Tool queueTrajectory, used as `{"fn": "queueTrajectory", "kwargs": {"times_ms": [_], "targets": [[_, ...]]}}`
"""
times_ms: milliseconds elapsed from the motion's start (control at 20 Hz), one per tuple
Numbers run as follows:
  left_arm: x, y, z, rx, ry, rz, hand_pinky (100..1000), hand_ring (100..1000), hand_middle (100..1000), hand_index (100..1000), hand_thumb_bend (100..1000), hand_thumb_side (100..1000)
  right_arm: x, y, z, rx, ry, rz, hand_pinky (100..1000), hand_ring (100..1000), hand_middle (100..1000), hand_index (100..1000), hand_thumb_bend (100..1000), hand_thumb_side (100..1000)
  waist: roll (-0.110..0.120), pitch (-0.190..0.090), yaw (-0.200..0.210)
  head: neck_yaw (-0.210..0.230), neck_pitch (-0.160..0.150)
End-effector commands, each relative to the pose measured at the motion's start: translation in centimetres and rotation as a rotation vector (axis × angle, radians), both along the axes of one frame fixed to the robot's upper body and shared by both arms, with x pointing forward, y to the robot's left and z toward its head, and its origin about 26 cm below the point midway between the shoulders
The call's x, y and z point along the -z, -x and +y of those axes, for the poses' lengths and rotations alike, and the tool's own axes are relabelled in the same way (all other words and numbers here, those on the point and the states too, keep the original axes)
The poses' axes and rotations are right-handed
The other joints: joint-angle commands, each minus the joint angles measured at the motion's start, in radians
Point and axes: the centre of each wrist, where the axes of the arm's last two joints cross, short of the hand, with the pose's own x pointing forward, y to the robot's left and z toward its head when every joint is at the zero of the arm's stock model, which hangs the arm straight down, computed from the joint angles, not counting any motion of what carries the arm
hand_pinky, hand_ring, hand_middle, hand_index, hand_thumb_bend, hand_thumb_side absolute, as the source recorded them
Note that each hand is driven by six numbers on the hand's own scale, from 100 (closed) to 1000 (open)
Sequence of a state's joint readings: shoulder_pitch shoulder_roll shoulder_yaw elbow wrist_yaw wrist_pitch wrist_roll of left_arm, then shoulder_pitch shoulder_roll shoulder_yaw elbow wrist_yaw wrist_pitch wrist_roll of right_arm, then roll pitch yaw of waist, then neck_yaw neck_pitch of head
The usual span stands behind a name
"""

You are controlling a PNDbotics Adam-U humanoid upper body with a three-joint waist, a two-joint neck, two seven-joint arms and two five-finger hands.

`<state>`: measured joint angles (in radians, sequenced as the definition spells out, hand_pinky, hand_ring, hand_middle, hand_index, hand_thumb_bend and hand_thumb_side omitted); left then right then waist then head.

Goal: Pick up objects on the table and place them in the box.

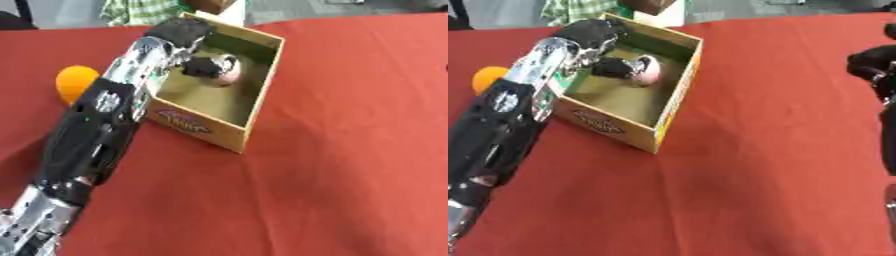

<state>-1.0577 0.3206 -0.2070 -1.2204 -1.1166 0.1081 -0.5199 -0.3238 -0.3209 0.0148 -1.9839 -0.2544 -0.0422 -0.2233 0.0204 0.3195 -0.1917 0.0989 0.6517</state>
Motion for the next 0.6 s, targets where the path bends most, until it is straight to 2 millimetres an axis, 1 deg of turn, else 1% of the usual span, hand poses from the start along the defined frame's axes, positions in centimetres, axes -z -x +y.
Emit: {"fn": "queueTrajectory", "kwargs": {"times_ms": [50, 250, 450, 600], "targets": [[-3.9, 1.6, 2.0, 0.048, 0.121, -0.050, 794, 915, 895, 990, 250, 1000, -0.7, 0.3, -0.5, 0.013, 0.008, -0.025, 736, 672, 553, 792, 100, 950, 0.000, -0.023, 0.004, -0.009, 0.006], [-6.4, 3.3, 4.3, 0.066, 0.170, -0.060, 794, 916, 896, 988, 252, 1000, -0.6, 0.3, -0.7, 0.026, 0.015, -0.022, 736, 672, 553, 792, 100, 950, 0.006, -0.023, 0.017, -0.017, 0.008], [-8.0, 4.1, 7.2, 0.012, 0.131, -0.030, 801, 921, 903, 992, 238, 1000, -0.6, 0.3, -0.8, 0.032, 0.022, -0.021, 736, 672, 553, 792, 100, 950, 0.010, -0.025, 0.029, -0.024, 0.011], [-8.4, 3.9, 9.8, -0.067, 0.111, 0.027, 802, 923, 905, 993, 177, 911, -0.6, 0.4, -1.0, 0.038, 0.027, -0.019, 736, 672, 553, 792, 100, 950, 0.013, -0.026, 0.037, -0.028, 0.013]]}}
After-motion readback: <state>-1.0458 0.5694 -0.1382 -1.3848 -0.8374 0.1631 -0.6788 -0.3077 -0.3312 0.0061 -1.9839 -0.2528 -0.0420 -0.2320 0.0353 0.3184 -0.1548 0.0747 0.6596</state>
